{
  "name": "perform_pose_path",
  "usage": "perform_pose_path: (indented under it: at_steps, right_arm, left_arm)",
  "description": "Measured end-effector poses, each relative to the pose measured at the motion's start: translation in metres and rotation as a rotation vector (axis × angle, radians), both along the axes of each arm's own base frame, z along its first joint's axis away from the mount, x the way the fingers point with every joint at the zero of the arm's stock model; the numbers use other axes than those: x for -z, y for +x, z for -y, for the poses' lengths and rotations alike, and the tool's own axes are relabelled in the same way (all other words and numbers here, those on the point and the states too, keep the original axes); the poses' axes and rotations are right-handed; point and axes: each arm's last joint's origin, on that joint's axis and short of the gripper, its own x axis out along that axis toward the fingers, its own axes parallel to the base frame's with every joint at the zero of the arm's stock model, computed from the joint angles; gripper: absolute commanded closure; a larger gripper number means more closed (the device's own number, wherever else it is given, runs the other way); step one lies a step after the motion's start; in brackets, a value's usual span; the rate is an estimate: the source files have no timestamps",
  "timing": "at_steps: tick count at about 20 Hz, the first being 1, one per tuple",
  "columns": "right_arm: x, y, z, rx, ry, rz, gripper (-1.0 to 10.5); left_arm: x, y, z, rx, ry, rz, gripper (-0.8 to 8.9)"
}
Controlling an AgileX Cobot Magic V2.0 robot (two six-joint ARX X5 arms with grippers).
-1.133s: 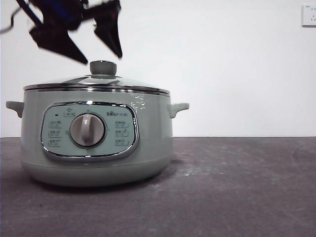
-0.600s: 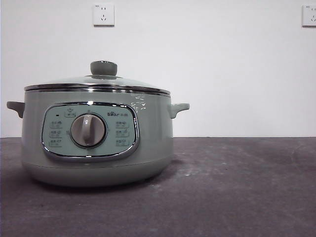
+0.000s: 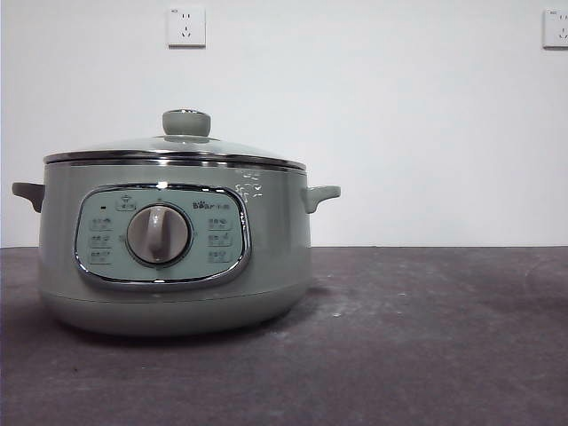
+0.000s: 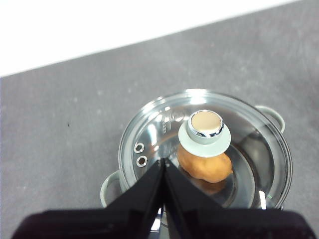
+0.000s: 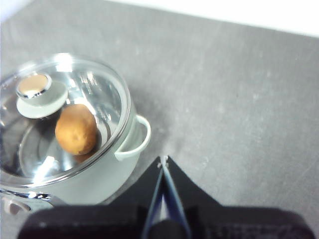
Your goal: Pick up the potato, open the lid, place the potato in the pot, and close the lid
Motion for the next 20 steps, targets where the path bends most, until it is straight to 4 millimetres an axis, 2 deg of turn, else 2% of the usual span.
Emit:
perform_pose_path:
  at_steps: [5, 8, 12, 20]
  right_arm:
    - [0.047, -0.031, 0.023, 0.042, 0.045, 0.099, 9.6]
    - [0.072, -0.043, 0.031, 0.042, 0.041, 0.090, 9.6]
    - [0.074, -0.043, 0.032, 0.051, 0.045, 0.066, 9.5]
    - [0.075, -0.044, 0.032, 0.055, 0.048, 0.053, 9.5]
  left_arm:
    - [0.049, -0.020, -0.011, 0.000, -0.019, 0.037, 8.22]
    - [0.068, -0.028, -0.015, 0.000, -0.024, 0.044, 8.16]
    - [0.073, -0.031, -0.017, -0.004, -0.005, -0.010, 8.16]
    - [0.083, -0.019, -0.010, -0.005, 0.046, -0.105, 8.16]
